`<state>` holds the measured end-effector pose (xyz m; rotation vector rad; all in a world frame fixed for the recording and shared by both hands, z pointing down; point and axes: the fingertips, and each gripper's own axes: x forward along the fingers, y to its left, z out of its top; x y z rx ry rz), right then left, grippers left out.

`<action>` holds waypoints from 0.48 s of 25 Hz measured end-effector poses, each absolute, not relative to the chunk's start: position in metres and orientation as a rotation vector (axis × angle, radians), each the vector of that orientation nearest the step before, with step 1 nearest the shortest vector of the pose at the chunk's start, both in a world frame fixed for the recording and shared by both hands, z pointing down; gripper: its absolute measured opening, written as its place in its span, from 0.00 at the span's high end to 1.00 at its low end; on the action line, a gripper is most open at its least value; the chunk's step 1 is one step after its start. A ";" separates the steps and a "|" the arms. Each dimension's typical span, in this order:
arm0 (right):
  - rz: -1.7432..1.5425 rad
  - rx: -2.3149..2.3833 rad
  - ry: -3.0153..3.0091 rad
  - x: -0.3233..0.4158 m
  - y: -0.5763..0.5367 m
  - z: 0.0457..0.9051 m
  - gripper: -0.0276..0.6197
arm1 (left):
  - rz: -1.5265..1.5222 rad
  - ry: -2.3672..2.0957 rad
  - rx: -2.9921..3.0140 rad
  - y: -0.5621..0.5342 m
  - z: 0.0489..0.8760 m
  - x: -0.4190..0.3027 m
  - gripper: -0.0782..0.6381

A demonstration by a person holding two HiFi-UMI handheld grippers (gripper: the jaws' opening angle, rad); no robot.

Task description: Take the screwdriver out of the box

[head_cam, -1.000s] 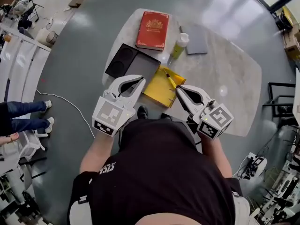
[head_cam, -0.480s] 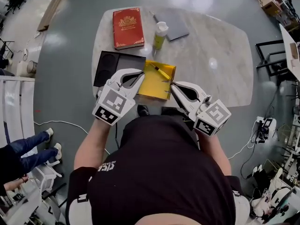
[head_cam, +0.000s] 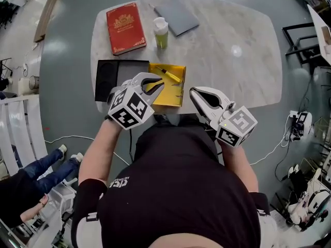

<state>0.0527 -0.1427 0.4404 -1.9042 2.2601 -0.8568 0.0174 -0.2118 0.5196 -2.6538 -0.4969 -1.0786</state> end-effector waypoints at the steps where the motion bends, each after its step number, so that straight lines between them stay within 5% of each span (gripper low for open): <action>1: -0.870 -1.905 2.252 0.054 -0.141 0.445 0.93 | -1.091 -0.523 -2.629 -0.210 0.527 0.021 0.83; 12: -0.949 -1.954 2.172 0.075 -0.118 0.469 0.93 | -1.209 -0.750 -2.328 -0.187 0.600 0.052 0.74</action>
